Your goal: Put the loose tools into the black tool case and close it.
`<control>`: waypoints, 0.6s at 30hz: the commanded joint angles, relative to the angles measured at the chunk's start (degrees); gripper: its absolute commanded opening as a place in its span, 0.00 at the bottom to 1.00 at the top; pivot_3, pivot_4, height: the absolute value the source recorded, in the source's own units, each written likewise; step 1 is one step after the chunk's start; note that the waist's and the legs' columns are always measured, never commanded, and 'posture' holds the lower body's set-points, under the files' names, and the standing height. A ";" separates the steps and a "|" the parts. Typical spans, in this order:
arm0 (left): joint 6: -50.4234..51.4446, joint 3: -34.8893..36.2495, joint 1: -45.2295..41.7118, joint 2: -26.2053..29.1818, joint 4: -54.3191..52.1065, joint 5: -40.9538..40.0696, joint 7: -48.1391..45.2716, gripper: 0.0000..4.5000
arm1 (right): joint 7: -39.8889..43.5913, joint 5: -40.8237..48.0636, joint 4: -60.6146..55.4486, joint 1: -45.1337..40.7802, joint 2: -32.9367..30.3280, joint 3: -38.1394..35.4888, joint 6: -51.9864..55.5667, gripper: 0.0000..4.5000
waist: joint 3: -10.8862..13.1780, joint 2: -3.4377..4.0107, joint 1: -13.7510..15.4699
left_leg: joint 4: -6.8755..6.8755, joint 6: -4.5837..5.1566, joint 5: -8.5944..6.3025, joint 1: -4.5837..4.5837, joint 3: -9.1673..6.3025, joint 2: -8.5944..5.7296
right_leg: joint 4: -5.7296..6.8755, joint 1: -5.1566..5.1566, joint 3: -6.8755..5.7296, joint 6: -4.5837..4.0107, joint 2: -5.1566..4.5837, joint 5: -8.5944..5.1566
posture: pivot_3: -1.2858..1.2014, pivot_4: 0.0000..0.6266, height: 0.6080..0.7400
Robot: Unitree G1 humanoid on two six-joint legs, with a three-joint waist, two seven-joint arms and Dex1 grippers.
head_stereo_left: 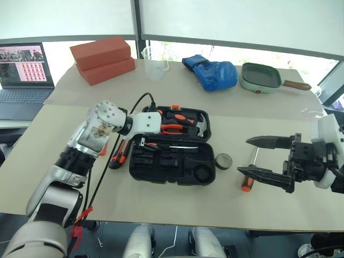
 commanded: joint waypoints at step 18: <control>-4.97 -3.26 -2.84 -4.77 6.43 4.75 0.55 0.02 | -1.58 0.10 -2.42 2.00 1.63 -3.94 -1.12 1.00 | 0.00 0.00 0.05 | 0.00 0.00 0.00 0.00 0.00 -0.01 | -0.01 0.01 0.02 0.00 0.00 0.00 | 0.52 0.24 0.99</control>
